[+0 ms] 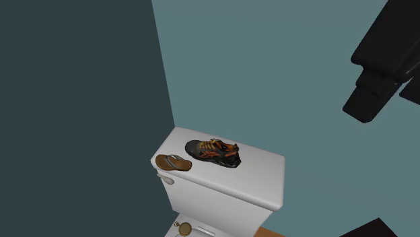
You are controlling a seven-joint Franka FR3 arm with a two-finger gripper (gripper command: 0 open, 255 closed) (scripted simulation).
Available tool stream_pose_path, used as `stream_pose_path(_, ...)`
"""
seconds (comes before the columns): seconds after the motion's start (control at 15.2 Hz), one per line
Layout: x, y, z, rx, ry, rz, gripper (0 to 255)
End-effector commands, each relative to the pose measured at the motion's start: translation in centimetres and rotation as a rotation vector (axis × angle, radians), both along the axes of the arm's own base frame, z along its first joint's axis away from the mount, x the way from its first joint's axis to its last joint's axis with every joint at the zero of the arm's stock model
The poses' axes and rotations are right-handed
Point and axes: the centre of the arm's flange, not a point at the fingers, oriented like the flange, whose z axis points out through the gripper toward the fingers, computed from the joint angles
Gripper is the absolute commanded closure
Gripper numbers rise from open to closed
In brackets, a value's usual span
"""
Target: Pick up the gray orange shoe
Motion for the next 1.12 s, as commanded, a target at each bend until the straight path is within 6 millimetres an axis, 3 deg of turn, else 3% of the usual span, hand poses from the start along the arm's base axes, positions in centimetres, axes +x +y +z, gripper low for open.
stream_pose_path(0.0,0.0,0.0,0.0,0.000,0.000,0.000,0)
stream_pose_path(1.06,10.3,1.5,-16.9,-0.070,-0.163,0.247,0)
